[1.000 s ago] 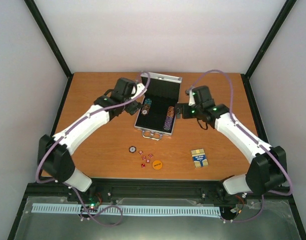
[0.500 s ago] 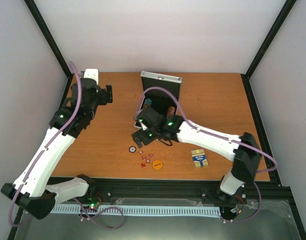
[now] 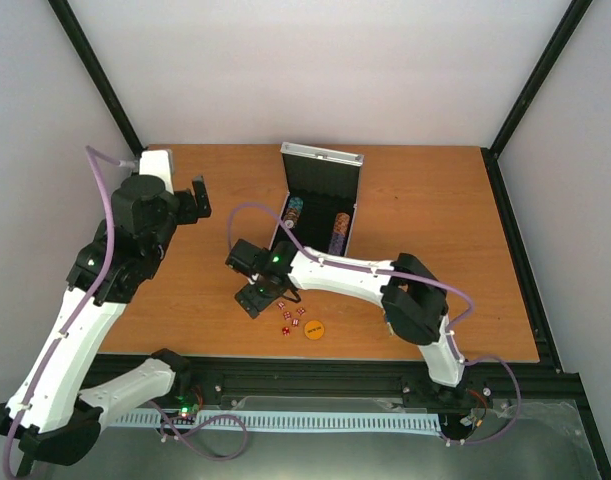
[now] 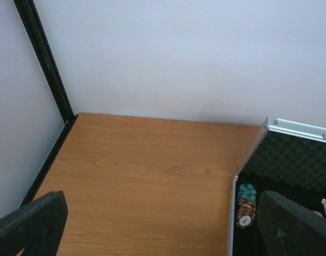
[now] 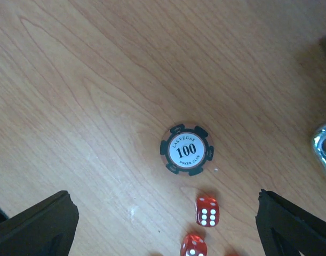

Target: Pack up texas hold em set

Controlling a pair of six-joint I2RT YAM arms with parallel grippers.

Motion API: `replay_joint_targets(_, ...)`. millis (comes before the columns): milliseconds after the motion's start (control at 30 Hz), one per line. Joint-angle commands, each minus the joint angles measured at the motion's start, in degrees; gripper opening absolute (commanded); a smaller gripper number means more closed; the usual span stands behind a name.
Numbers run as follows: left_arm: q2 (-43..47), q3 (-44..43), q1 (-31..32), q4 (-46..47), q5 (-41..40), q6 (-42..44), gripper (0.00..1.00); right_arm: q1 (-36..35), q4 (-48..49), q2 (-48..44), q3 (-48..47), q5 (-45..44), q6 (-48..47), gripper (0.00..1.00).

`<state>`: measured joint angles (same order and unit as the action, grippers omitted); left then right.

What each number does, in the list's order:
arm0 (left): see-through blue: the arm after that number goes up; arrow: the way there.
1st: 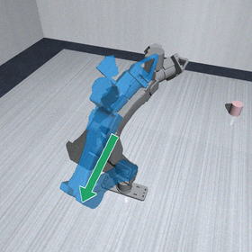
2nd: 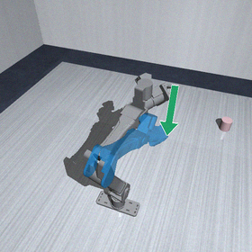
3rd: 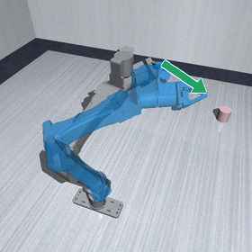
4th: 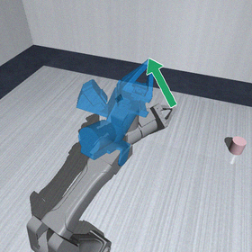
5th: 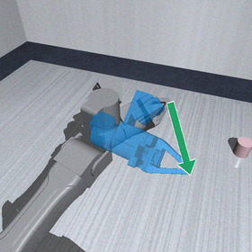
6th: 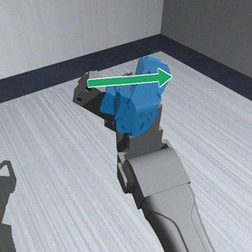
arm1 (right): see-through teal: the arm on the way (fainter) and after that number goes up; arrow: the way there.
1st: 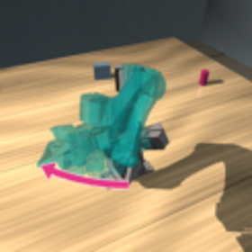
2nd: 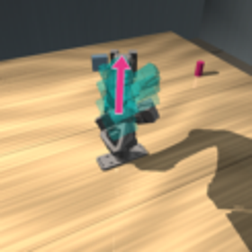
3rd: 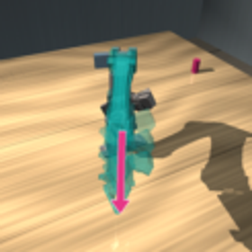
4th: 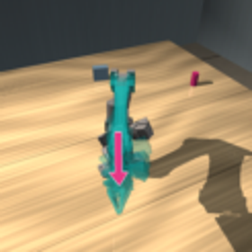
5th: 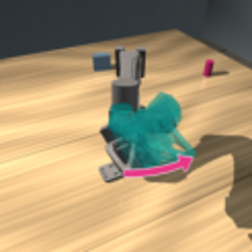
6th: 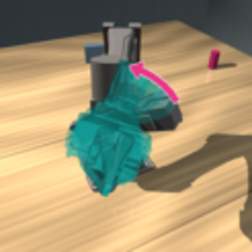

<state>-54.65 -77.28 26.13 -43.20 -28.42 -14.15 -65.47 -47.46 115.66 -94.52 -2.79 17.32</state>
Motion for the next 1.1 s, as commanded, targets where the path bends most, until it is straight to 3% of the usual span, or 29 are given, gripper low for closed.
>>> replay_joint_targets(0,1.1,1.1,-0.2,-0.9,1.9,-1.8,1.0,-0.7,-3.3,4.2,-3.2,-1.2,-0.3,0.91)
replay_joint_targets(400,4.5,2.3,-0.2,-1.5,1.5,-1.4,1.0,-0.2,-5.8,12.9,-10.2,-1.2,-1.4,0.83)
replay_joint_targets(1067,4.0,3.0,-0.2,-0.7,-0.6,-0.1,1.0,3.6,-6.5,15.3,-11.0,3.7,-3.6,0.73)
